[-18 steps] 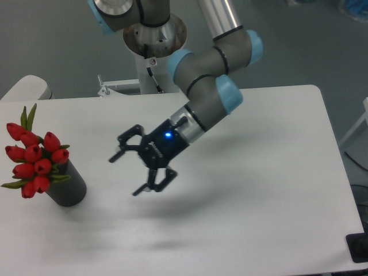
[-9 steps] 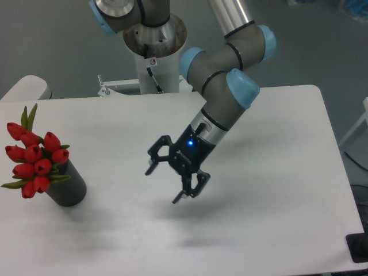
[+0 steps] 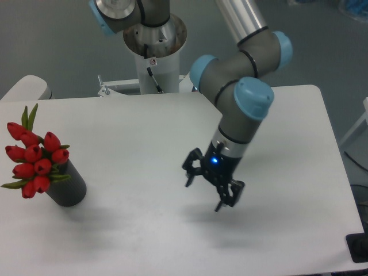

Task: Insert the flowers into the vase

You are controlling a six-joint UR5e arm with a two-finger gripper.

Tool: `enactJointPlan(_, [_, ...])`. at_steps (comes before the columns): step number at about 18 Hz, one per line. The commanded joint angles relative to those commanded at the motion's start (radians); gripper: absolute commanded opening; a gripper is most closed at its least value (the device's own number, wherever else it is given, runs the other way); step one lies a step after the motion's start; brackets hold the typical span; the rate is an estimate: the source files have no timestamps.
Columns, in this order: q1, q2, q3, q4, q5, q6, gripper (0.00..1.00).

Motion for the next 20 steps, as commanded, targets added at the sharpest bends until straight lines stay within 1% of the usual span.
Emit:
enactJointPlan(1, [0.0,-0.015,0.026,-0.022,0.028,0.011,1.0])
enactJointPlan(2, [0.0,-0.029,0.04,-0.026,0.046,0.02,1.0])
enactJointPlan(5, [-0.002,-0.06,0.063,-0.029,0.109,0.055,1.0])
enactJointPlan(8, [-0.002,-0.081,0.083,-0.054,0.17,0.089,1.0])
enactJointPlan(11, [0.0,-0.106,0.111,-0.091,0.226,0.12,1.0])
enactJointPlan(14, [-0.002,-0.12,0.115,-0.089,0.256,0.154,1.0])
enactJointPlan(20, [-0.005,-0.118,0.111,-0.085,0.258,0.155,1.0])
